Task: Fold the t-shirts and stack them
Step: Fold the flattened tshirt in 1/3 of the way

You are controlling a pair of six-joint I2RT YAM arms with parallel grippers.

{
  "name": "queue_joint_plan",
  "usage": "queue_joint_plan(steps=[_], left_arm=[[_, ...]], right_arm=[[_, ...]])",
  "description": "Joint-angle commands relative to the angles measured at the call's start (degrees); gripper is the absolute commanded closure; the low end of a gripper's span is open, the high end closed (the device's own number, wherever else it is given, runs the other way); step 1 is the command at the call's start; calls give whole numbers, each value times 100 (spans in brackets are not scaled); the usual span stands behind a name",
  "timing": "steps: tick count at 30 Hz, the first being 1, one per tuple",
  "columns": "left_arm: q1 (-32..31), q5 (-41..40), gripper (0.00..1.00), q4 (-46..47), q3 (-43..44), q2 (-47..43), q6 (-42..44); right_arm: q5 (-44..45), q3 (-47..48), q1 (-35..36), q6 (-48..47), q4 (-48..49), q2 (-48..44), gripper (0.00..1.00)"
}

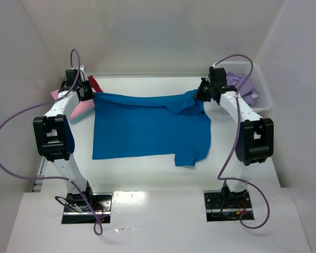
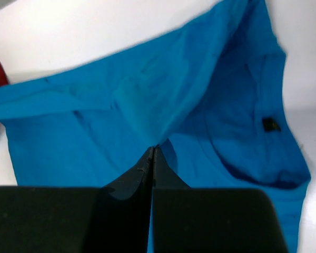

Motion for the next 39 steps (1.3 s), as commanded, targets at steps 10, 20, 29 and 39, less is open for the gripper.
queue_joint_plan(steps=[10,20,29,39], left_arm=[[47,-40,100,-149,-1070,-694,-84],[47,-40,100,-150,-1282,-748,-145],[47,-40,100,-150,-1177,-642,-145],[47,-40,100,-202,-1177,-642,-145]], right_arm=[[127,-866,-12,55,-71,-744,100],[22,-814,-250,-59,-397,-858,100],[-601,-1225,-250,46,-503,-1034,100],[-260,-1930,-118,-7,-291,-814,100]])
